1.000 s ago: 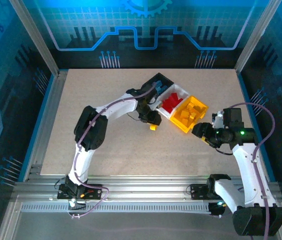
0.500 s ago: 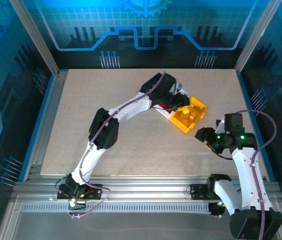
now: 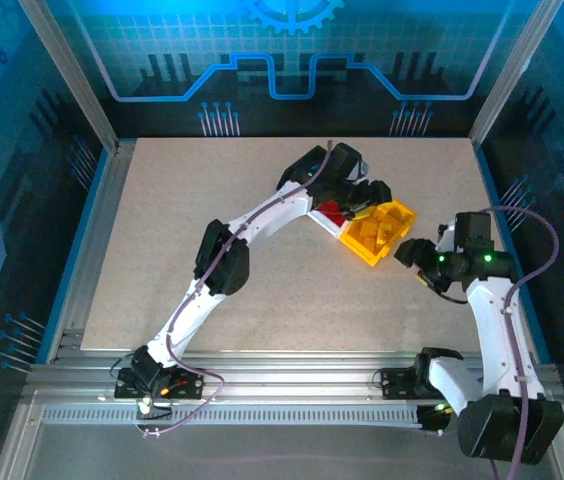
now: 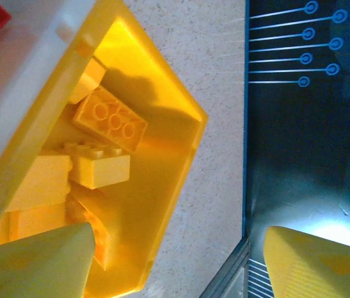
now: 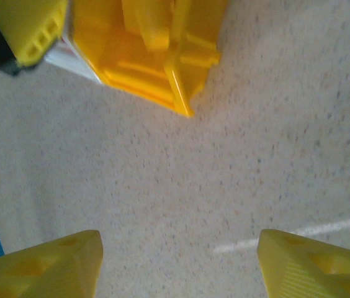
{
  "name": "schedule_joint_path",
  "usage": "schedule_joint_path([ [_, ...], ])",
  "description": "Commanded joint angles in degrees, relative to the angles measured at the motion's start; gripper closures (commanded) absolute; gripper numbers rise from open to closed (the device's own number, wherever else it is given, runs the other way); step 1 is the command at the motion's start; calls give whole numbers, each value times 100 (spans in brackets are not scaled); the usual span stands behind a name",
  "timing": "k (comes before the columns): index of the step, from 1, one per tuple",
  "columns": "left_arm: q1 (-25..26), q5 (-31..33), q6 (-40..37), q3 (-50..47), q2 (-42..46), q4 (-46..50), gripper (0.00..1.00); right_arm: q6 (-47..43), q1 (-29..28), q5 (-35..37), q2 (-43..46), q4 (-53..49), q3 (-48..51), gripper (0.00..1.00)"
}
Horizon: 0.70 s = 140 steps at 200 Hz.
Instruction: Sort the legos into containers by color
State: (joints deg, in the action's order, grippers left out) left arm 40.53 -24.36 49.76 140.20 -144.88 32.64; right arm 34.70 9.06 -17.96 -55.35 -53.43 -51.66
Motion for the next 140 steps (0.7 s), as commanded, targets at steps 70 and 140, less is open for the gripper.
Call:
schedule_joint_path([
  [70,-1379,1602,-1842,-5392,4829,-171,1,-2522,195,1192,-1158,6177,1869,18],
  [140,-2144,4458,-3938,-8823,6858,-2417,1,-3252,-750,1235,-2822,8560,2200,20],
])
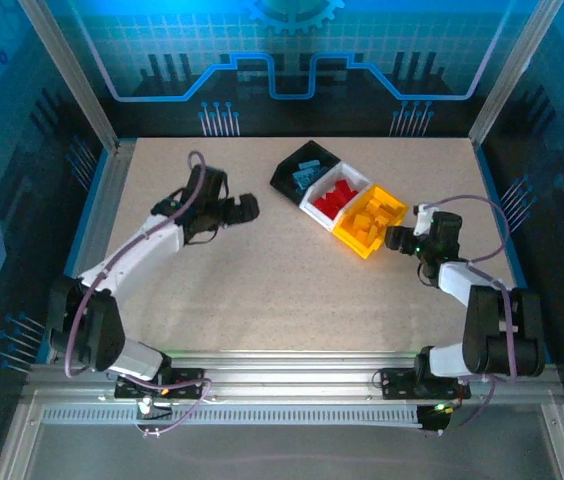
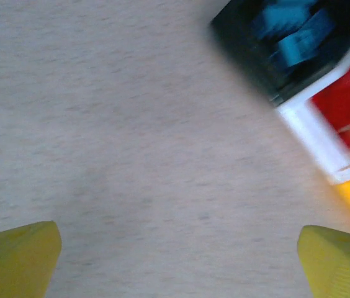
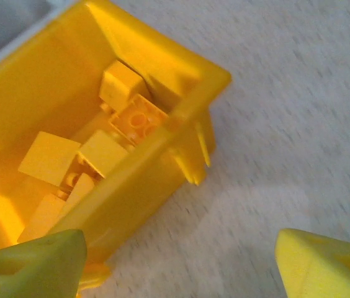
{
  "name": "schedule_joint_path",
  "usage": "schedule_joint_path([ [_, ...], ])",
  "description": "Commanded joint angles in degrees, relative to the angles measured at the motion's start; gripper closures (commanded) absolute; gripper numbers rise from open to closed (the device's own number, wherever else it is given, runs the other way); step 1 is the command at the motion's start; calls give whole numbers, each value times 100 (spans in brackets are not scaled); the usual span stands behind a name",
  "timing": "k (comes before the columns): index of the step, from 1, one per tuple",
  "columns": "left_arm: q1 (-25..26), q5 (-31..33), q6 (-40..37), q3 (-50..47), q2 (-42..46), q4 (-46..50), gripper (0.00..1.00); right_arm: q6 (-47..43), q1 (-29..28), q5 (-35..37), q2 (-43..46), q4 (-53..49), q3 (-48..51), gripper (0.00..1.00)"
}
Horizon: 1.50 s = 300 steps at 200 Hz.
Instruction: Sort the legos into containers by color
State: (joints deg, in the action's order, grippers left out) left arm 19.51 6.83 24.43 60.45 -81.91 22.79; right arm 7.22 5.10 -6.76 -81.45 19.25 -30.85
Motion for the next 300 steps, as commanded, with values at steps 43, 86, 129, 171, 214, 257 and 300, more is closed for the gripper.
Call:
schedule_joint_path([
  [43,-1031,1271,-1940,-2191,887,-3171,1,-779,-794,812,-480,2363,597,16],
  [86,-1594,913,-2291,-3065,438,-4876,1,-786,-809,835,-477,2384,606,0],
  [129,-1681,521,-2463,-3222,-271,-6057,1,-787,-805,820,-477,2382,598,0],
  [171,-1885,-147,-2442,-3717,-530,-7108,1,-783,-798,819,-479,2380,601,0],
  [214,-2054,-408,-2342,-3844,-642,-7441,1,-783,-802,819,-477,2382,598,0],
  [257,-2041,-388,-2356,-3848,-650,-7476,1,-792,-809,833,-477,2389,597,0],
  [300,-2042,-393,-2358,-3849,-646,-7479,1,-796,-816,838,-492,2378,589,0],
])
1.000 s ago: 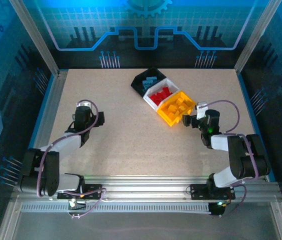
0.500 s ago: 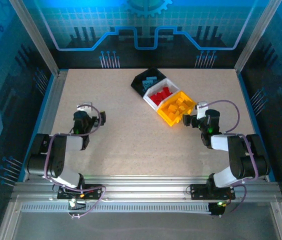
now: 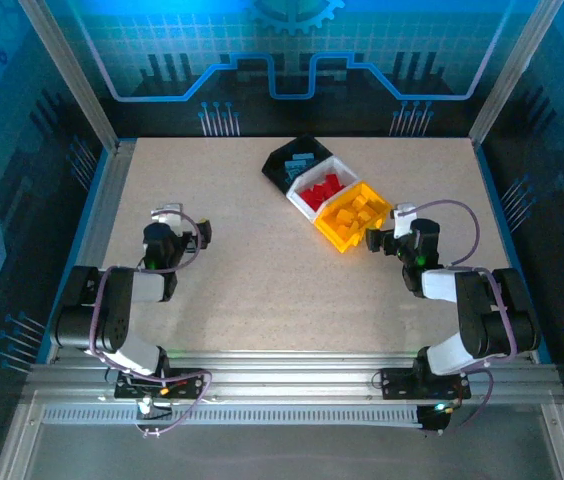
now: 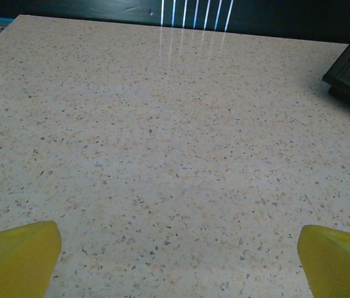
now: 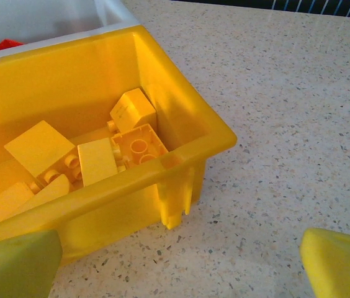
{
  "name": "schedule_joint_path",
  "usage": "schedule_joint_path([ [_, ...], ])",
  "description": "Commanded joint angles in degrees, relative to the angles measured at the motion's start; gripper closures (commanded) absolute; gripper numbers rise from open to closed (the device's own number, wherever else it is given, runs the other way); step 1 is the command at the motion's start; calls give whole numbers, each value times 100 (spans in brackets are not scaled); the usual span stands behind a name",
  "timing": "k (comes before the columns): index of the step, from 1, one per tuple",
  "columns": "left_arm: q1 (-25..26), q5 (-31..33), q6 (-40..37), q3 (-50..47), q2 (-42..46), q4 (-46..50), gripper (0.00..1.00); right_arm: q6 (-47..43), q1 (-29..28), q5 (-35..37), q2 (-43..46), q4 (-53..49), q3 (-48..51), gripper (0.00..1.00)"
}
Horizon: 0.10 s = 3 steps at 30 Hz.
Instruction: Sort the legos into containers by color
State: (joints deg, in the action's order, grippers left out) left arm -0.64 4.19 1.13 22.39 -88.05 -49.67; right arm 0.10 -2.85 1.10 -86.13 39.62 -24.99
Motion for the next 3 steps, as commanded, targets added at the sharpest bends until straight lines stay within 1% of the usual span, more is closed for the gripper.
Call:
schedule_joint_path([
  [1,-25,-128,-26,-43,-30,-231,1,-86,-21,54,-26,338,3,0],
  [3,-31,-126,-26,-49,-37,-231,1,-82,-20,54,-18,345,4,0],
])
